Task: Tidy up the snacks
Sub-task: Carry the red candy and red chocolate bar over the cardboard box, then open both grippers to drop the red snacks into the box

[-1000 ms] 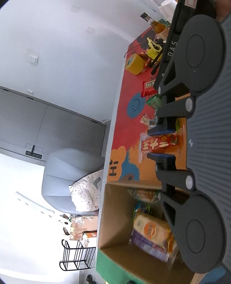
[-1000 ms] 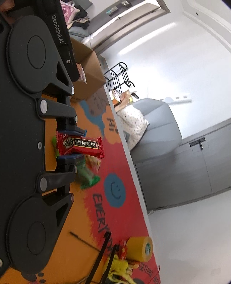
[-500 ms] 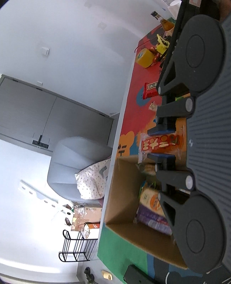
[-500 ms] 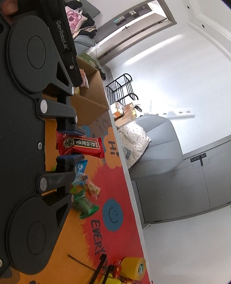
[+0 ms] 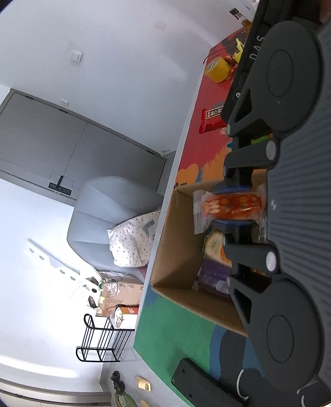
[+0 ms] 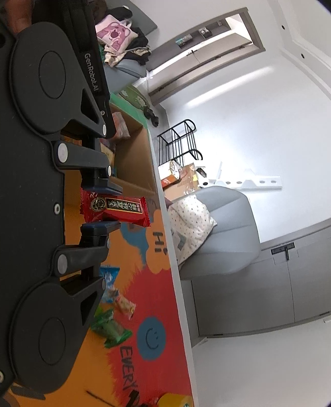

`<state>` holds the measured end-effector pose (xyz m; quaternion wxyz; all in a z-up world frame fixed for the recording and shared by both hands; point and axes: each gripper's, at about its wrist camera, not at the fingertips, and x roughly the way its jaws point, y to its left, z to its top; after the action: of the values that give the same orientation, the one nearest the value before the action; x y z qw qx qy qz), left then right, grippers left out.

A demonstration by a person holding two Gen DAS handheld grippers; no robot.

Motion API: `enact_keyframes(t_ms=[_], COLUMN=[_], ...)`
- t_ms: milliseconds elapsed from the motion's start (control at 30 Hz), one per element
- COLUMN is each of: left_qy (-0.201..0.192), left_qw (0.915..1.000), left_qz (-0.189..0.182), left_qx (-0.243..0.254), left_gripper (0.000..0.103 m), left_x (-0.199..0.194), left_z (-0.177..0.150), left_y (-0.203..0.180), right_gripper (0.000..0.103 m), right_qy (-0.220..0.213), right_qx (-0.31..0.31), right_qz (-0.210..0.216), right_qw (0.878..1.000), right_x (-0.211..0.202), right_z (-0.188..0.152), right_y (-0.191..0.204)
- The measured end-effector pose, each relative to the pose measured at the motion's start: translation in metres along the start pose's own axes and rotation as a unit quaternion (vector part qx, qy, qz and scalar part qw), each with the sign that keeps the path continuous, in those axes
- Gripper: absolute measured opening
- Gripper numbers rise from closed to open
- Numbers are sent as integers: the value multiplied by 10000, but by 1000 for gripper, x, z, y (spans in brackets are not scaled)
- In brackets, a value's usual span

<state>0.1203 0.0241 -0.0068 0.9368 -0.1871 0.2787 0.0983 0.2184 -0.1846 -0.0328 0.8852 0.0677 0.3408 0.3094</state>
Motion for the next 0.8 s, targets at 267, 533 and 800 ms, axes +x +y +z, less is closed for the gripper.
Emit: enact_keyframes(t_ms=[267, 533, 800], left_qy=[-39, -67, -182], left_qw=[9998, 9992, 9982], left_qz=[118, 258, 478], left_qx=[-142, -287, -304], left_gripper=[24, 47, 78], left_x=[-5, -11, -18], left_z=[4, 7, 6], left_y=[15, 28, 33], right_gripper=[20, 20, 46], right_qy=[57, 172, 216], right_qx=[-120, -181, -16], right_qz=[195, 456, 530], right_qw=[9997, 9986, 9984], right_x=[9, 15, 14], right_z=[1, 0, 0], right_y=[21, 38, 41])
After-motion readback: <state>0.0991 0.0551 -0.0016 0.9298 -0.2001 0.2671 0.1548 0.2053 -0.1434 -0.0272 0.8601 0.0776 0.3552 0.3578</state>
